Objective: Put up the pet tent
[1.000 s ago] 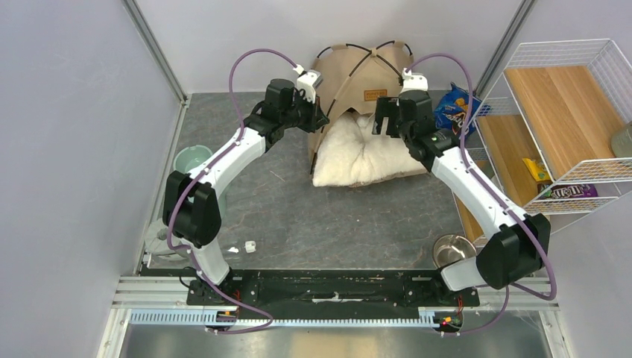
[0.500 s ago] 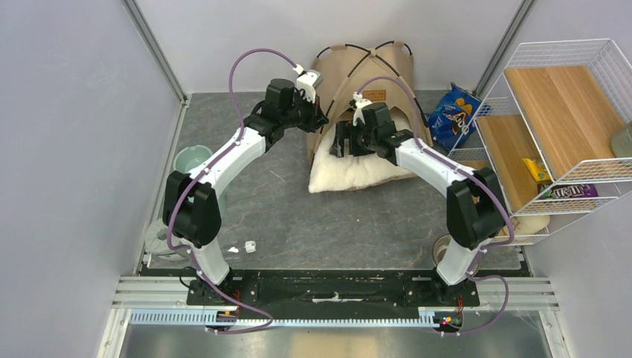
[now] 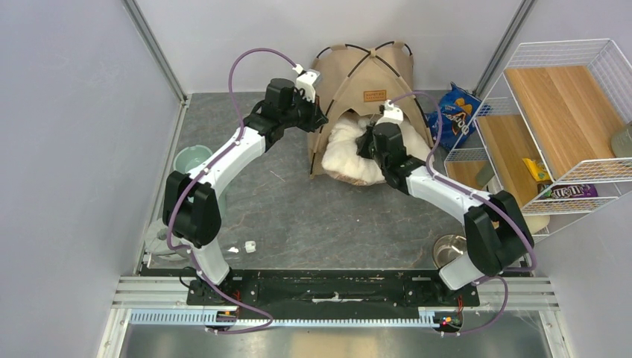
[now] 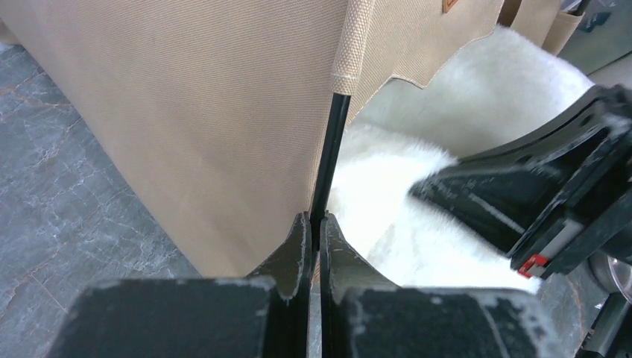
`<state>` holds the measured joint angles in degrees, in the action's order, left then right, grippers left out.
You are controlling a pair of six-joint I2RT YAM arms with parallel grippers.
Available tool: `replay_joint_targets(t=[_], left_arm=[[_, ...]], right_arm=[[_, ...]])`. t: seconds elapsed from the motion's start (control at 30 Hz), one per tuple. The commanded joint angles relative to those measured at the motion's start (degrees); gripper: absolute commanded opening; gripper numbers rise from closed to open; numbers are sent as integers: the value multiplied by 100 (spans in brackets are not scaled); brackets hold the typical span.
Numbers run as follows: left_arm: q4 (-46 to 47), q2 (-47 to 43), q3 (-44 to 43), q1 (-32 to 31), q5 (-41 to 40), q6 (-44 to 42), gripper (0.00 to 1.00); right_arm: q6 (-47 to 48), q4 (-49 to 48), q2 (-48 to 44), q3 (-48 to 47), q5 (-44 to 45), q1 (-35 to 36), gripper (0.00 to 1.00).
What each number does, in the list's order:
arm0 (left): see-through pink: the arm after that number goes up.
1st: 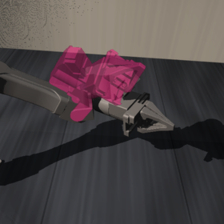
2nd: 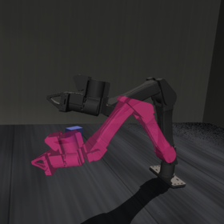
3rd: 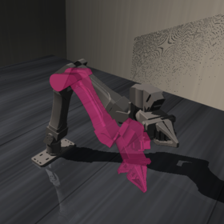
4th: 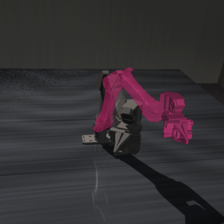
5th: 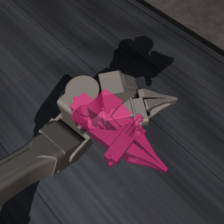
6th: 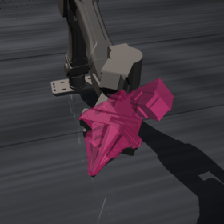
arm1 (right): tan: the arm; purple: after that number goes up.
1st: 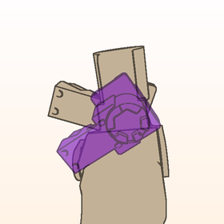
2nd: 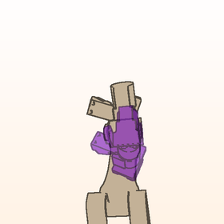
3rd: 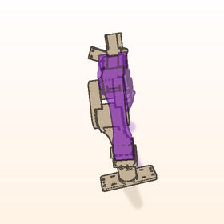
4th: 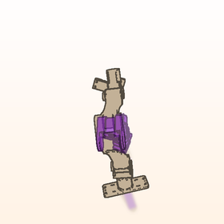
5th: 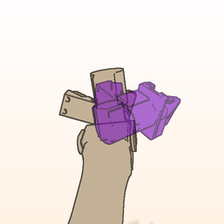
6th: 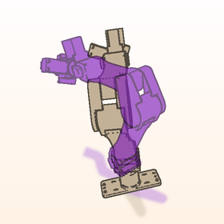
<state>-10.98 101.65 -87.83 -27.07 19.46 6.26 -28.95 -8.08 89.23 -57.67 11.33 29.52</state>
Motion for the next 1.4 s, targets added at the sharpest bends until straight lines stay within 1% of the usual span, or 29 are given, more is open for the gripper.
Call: replay_joint_targets(t=[0.0, 0.1, 0.27, 0.3, 0.37, 0.43, 0.53, 0.6, 0.7, 0.77, 0.87, 1.0, 1.13, 1.27, 1.37], left_arm=[[-273, -25, -173, 5, -100, -38, 2], [-281, -27, -173, 2, -72, -29, 2], [-325, -46, -190, 5, -84, -35, 2], [-333, -33, -200, 0, -84, -29, 2], [-335, -33, -194, 5, -86, -29, 2], [-342, -27, -199, 0, -78, -19, 2], [-355, -24, -232, 6, -92, -28, 2], [-361, -12, -254, 8, -101, -37, 2], [-417, 6, -310, 9, -100, -55, 2], [-422, 6, -320, 9, -86, -63, 2], [-448, 21, -348, 2, -75, -74, 2], [-449, 16, -358, 9, -57, -81, 2], [-451, 30, -342, 2, -57, -86, 2], [-449, 29, -322, 9, -66, -64, 2], [-451, 28, -316, 9, -78, -46, 2]], right_arm=[[-559, -1220, -413, 237, 1911, -34, 0], [-715, -1726, -280, 340, 2300, -39, 0], [-827, -2403, 371, 78, 2340, -27, 0], [-800, -2575, 609, -6, 2226, -29, 0], [-451, -2895, 1119, -225, 1915, 13, 0], [-285, -2805, 1474, -429, 1561, 21, 0], [-249, -2581, 1508, -371, 1301, 36, 0], [-116, -2121, 1275, -374, 1276, 33, 16], [114, -1036, 749, -569, 1420, 36, 48], [235, -425, 392, -674, 1518, 37, 62], [249, 571, -91, -855, 1546, 22, 75], [110, 1530, -610, -906, 1944, 11, 82], [171, 2027, -748, -935, 2521, -92, 89], [452, 2464, -190, -1233, 2664, -302, 96], [702, 2605, 390, -1382, 2569, -392, 97]])
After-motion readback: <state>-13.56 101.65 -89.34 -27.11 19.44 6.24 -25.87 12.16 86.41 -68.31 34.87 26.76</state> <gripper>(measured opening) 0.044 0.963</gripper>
